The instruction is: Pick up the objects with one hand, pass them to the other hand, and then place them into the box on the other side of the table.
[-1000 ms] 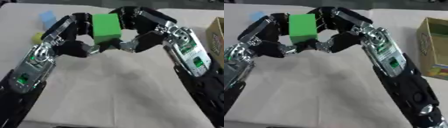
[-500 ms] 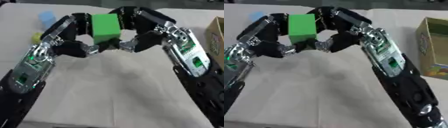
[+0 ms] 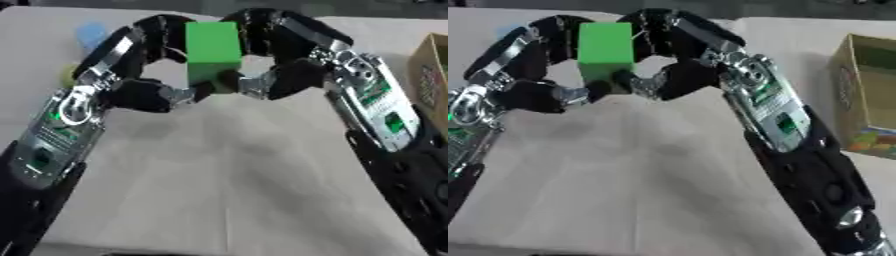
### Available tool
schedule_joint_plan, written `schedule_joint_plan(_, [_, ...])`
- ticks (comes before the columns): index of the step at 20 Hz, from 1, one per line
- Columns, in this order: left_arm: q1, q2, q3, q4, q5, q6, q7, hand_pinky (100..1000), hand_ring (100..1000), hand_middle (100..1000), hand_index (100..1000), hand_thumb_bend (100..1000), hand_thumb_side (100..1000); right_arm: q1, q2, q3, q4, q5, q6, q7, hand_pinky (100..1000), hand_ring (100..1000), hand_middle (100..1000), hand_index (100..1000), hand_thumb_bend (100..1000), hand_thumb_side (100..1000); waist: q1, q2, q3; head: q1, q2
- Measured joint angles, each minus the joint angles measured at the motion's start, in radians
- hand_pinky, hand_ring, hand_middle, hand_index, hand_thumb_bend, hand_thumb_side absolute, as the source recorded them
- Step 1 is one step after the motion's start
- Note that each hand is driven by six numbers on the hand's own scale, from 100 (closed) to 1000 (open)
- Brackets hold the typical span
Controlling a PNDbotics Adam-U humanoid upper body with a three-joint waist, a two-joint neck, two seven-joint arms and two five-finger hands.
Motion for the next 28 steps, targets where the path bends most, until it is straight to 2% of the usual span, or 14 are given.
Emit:
schedule_joint_plan(6, [0.015,0.018,0.023,0.001,-0.032,-0.020,0.026,759,738,642,837,701,115,0.012,-0.016,-0.016,0.000,0.000,-0.007,-0.010,765,690,546,562,250,100,0.000,0.000,0.000,-0.008,0.000])
schedule_joint_plan(13, [0.046,0.067,0.066,-0.009,-0.020,-0.040,0.051,745,722,622,825,643,100,0.048,-0.061,-0.046,-0.001,-0.007,-0.015,-0.034,766,691,548,564,251,100,0.000,0.000,-0.003,-0.027,0.000])
schedule_joint_plan(14, [0.051,0.075,0.073,-0.009,-0.016,-0.040,0.056,743,718,618,823,606,100,0.056,-0.070,-0.052,-0.001,-0.009,-0.016,-0.039,766,692,550,565,215,100,0.000,0.000,-0.003,-0.031,0.000])
schedule_joint_plan(15, [0.056,0.085,0.078,-0.009,-0.010,-0.041,0.061,741,715,615,822,630,100,0.065,-0.079,-0.059,-0.002,-0.010,-0.017,-0.044,767,692,550,567,254,100,0.000,0.000,-0.004,-0.035,0.000])
schedule_joint_plan(17, [0.066,0.102,0.089,-0.011,0.003,-0.043,0.070,737,706,611,817,604,100,0.085,-0.102,-0.075,-0.004,-0.016,-0.020,-0.054,768,694,555,572,262,100,0.000,0.000,-0.006,-0.042,0.000])
schedule_joint_plan(28, [0.123,0.184,0.148,-0.035,0.048,-0.048,0.132,723,671,582,798,534,100,0.211,-0.270,-0.204,-0.018,-0.030,-0.066,-0.171,766,694,557,573,269,100,0.000,0.000,-0.020,-0.055,0.000])
